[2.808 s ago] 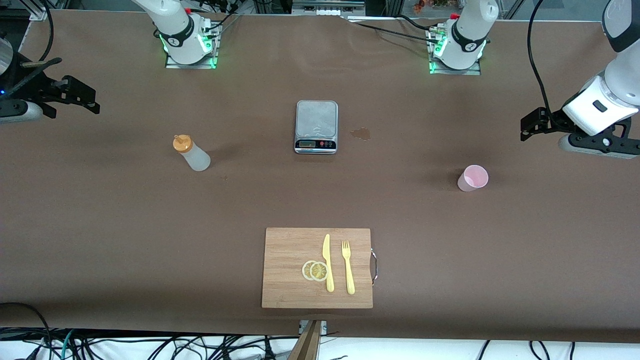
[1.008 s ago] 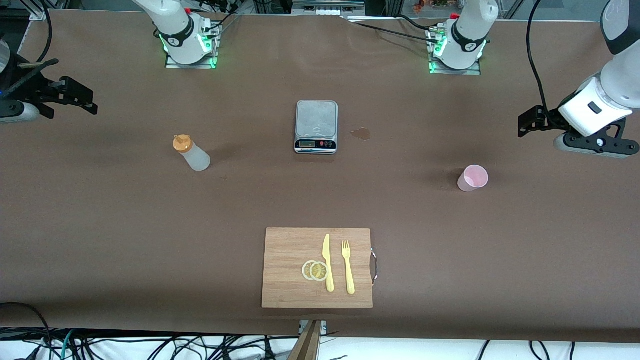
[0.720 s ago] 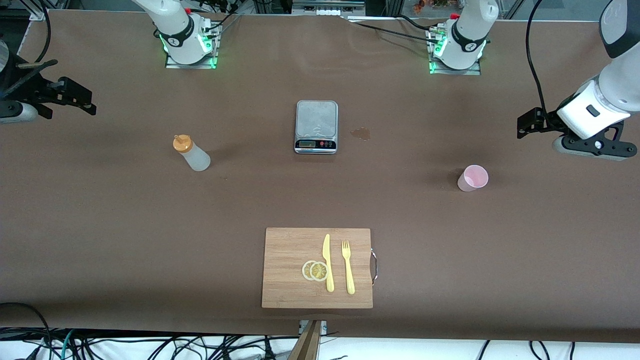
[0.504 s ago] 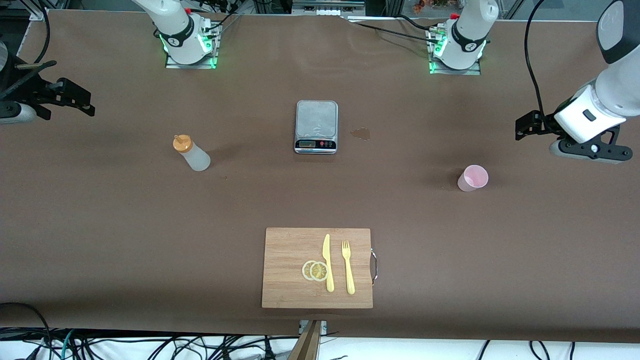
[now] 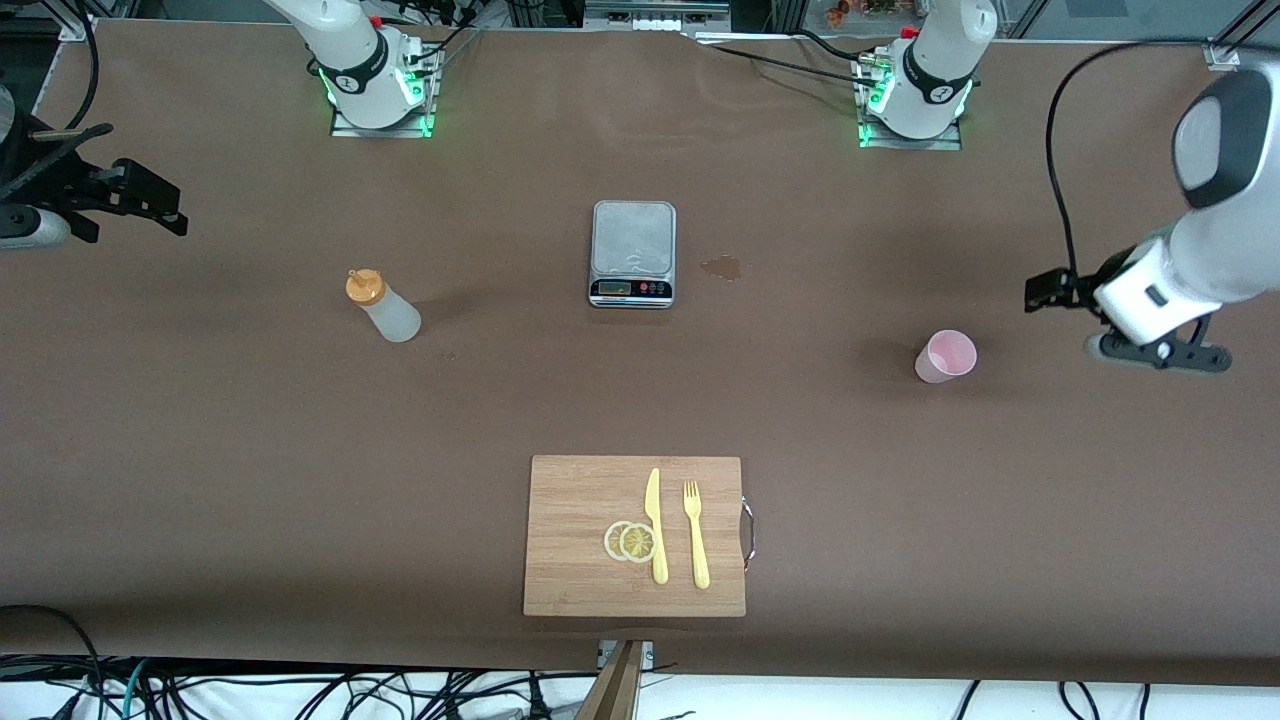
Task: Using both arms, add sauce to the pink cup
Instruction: 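Reach the left gripper down and grasp the pink cup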
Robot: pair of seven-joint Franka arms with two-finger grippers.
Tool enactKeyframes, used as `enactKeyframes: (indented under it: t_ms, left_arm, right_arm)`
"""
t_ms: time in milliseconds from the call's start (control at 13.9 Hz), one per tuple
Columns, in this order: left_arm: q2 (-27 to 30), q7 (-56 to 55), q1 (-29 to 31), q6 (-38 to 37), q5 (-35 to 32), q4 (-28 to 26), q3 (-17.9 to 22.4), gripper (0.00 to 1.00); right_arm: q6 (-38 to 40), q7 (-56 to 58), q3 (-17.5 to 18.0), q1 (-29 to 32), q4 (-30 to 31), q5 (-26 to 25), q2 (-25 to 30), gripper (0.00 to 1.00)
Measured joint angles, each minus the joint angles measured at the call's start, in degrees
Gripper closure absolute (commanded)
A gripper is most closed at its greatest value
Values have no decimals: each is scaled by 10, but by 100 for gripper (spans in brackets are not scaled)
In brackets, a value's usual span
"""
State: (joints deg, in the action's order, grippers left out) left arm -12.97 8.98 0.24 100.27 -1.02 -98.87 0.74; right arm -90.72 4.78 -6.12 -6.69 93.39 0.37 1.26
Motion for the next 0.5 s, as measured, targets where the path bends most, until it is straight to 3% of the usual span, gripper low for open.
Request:
enactKeyframes:
  t_ms: [216,504]
  left_arm:
    - [-67,29,16,100,0,-38,0,0]
    - [-77,38,19,270,0,-156,-1,5]
  right_arm:
    - [-3,0,0,0,0,-1,-3,0]
    - [-4,0,0,0,-1,-1,-3,0]
